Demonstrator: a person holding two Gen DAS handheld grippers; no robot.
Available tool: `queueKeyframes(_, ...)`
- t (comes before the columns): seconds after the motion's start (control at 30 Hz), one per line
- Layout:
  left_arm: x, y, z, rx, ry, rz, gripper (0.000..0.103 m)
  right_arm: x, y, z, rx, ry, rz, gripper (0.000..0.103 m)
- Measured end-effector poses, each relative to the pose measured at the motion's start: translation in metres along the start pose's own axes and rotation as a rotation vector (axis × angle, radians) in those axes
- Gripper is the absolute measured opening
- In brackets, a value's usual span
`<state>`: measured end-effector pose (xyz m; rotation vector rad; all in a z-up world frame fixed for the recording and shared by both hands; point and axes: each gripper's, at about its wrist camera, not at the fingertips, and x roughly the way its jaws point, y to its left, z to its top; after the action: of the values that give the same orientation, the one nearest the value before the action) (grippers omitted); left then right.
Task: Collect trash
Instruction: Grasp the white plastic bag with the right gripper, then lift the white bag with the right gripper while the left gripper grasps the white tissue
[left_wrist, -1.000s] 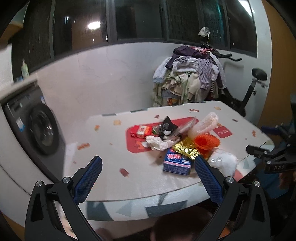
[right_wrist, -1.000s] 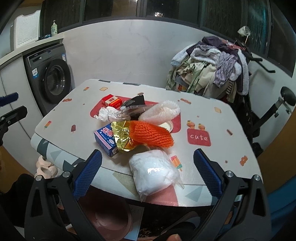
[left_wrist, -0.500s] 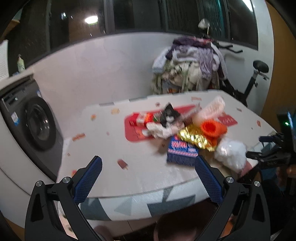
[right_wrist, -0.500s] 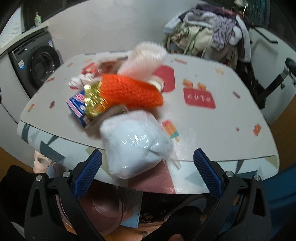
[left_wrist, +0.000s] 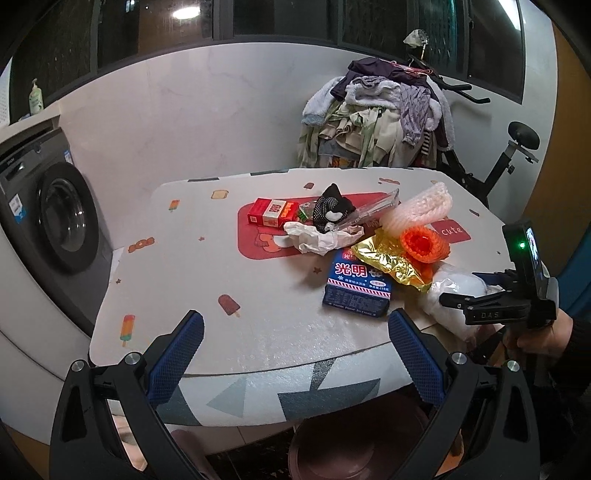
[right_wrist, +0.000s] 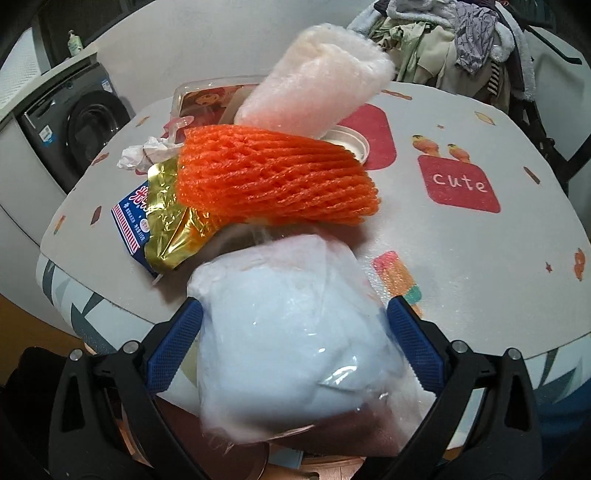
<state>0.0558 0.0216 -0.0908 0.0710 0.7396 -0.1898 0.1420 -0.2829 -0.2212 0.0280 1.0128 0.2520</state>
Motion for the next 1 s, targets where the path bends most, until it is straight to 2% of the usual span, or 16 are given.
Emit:
queueKeyframes(0.23,-0.001,0.002,0.0,-0.026,0.001,-0.022,0.098,-0.019,-0.001,-0.008,-0.016,0.001,0.018,0.08)
queueKeyframes(0.47,-0.004,0.0,-0.001,-0.032,-0.011,-0.041,0.098,-0.054,-0.013,-0.026,-0.004,-0.004,-0.039,0.079)
queueKeyframes(0.6,-0.002,0.001,-0.002,-0.048,-0.004,-0.063,0.098,-0.078,-0.032,-0.029,0.063,-0.073,-0.053,0.079)
queueKeyframes(0.77,0.007,0.004,0.001,-0.087,0.013,-0.1,0.097,-0.098,-0.034,-0.019,0.078,-0.157,-0.102,0.079)
queueKeyframes(0.87,0.02,0.012,0.007,-0.143,0.038,-0.16,0.088,-0.104,-0.028,-0.012,0.065,-0.189,-0.111,0.079)
queueKeyframes(1.0,0.049,0.029,0.022,-0.271,0.087,-0.231,0.074,-0.107,-0.022,-0.006,0.061,-0.218,-0.102,0.079)
